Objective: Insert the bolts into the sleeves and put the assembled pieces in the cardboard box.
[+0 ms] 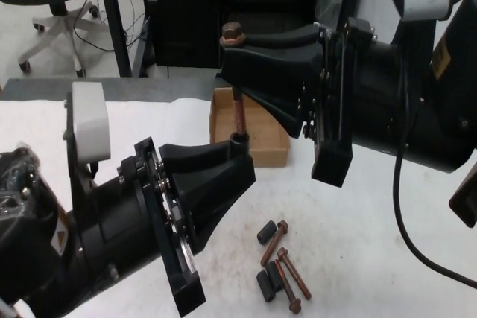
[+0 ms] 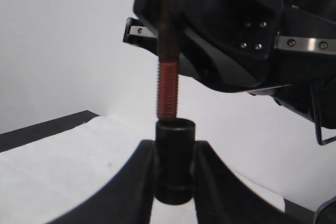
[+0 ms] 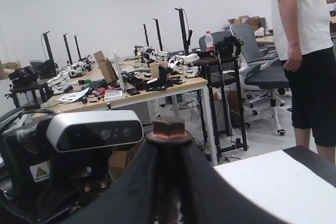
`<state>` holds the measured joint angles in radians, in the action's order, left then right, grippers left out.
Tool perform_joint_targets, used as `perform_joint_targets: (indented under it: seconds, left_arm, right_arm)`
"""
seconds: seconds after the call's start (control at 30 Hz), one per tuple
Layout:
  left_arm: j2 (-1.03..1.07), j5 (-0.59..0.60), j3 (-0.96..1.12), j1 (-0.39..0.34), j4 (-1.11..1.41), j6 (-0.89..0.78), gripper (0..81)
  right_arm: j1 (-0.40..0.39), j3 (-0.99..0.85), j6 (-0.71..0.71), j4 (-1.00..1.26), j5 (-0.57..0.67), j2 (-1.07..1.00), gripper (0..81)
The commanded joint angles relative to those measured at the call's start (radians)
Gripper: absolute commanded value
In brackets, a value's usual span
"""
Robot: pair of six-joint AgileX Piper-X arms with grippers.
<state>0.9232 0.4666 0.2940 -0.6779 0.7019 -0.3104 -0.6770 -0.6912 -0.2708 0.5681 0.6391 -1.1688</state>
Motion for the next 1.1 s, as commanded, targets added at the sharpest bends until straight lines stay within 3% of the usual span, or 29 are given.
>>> perform_joint_targets:
  seconds: [0.0, 0.33, 1.07]
  left_arm:
    - [-0.004, 0.013, 0.02, -0.001, 0.027, -0.004, 0.2]
    - [-0.004, -0.071, 0.036, -0.001, 0.027, -0.004, 0.2]
    - [0.016, -0.061, 0.036, -0.001, -0.062, -0.004, 0.2]
  right_arm:
    - [-0.002, -0.003, 0.002, -0.01, 0.003, -0.005, 0.8]
    - [-0.002, -0.003, 0.002, -0.01, 0.003, -0.005, 0.8]
    - [0.0, -0.003, 0.002, 0.073, -0.034, -0.005, 0.8]
